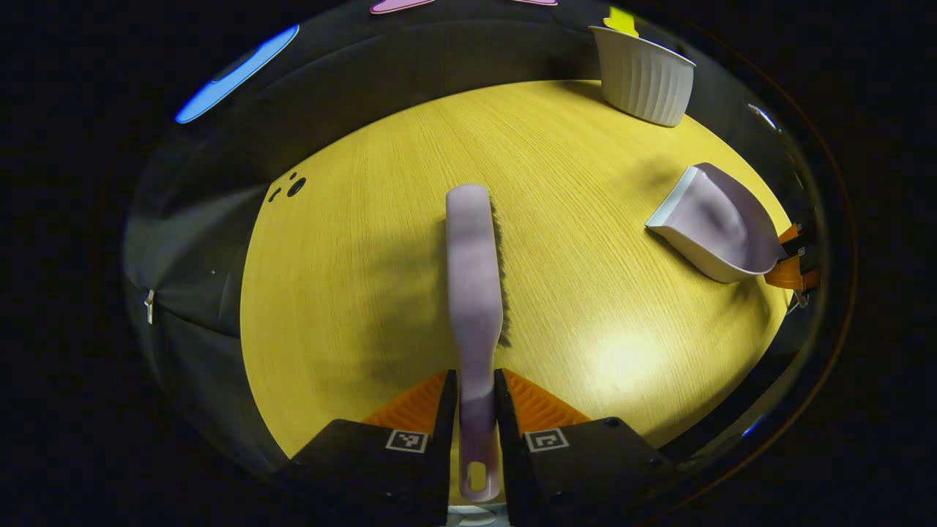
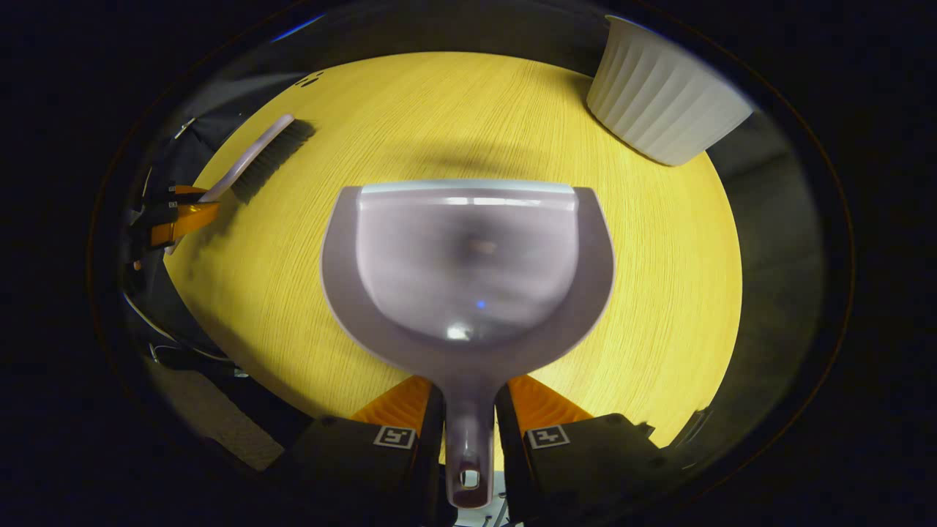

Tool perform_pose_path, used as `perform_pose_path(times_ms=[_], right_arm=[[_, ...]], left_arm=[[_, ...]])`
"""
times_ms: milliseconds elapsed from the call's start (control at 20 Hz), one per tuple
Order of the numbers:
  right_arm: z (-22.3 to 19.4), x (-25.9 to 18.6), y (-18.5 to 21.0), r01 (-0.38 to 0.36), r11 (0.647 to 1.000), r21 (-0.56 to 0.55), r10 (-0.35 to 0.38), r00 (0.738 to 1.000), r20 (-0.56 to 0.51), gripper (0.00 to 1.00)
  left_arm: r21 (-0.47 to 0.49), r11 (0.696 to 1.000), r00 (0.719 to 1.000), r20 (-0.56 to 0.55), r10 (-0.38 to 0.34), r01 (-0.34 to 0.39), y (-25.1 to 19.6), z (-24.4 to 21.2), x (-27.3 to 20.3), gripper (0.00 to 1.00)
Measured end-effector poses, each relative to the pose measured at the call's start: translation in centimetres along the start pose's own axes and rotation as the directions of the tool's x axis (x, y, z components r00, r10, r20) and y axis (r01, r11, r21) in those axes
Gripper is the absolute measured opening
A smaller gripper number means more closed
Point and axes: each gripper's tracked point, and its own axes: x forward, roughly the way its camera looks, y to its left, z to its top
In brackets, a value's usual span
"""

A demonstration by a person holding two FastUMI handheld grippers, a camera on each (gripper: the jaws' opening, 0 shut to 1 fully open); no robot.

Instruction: Pick up the small broom and dustpan from the desktop, sweep the trash into the dustpan with the broom, and then empty the trash into the garbage bin.

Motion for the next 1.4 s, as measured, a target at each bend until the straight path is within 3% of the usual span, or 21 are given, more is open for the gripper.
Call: perform_pose_path(times_ms=[50,350,450,500,600,700,950,1200,1400], right_arm=[[-0.1,-0.3,0.1,-0.007,1.0,0.005,0.007,1.0,0.0,0.39],[0.1,-4.5,-0.2,-0.02,0.999,0.037,0.018,0.998,0.054,0.4],[0.9,-6.7,-0.4,0.0,1.0,0.028,-0.003,0.994,0.112,0.43],[1.7,-7.9,-0.3,0.003,1.0,0.028,-0.007,0.988,0.157,0.4],[3.9,-10.2,0.4,-0.008,0.999,0.038,-0.003,0.965,0.262,0.4],[6.2,-12.5,0.5,-0.009,0.998,0.055,-0.012,0.926,0.377,0.37],[12.1,-18.5,-0.2,0.032,0.998,0.058,-0.061,0.773,0.632,0.39],[15.7,-23.9,-0.3,0.047,0.997,0.067,-0.081,0.64,0.764,0.39],[18.0,-28.0,-0.1,0.074,0.996,0.057,-0.088,0.554,0.828,0.39]], left_arm=[[0.005,1.0,1.0,0.007,0.004,-0.004,0.0,-0.1,-0.3,0.34],[0.007,1.0,0.998,0.059,0.001,-0.002,-0.7,1.1,-3.9,0.34],[0.004,1.0,0.995,0.098,0.009,-0.01,-0.9,2.2,-5.4,0.34],[0.0,1.0,0.991,0.131,0.013,-0.013,-1.0,3.0,-6.2,0.34],[-0.011,1.0,0.976,0.219,0.013,-0.011,-1.5,5.2,-8.2,0.34],[-0.021,1.0,0.947,0.322,0.003,0.004,-2.0,8.0,-10.4,0.34],[-0.079,0.996,0.828,0.561,0.007,0.045,-2.3,13.8,-15.9,0.34],[-0.072,0.995,0.688,0.726,0.002,0.074,-2.5,18.4,-22.2,0.33],[-0.091,0.99,0.616,0.788,0.007,0.104,-2.5,20.4,-25.6,0.34]])
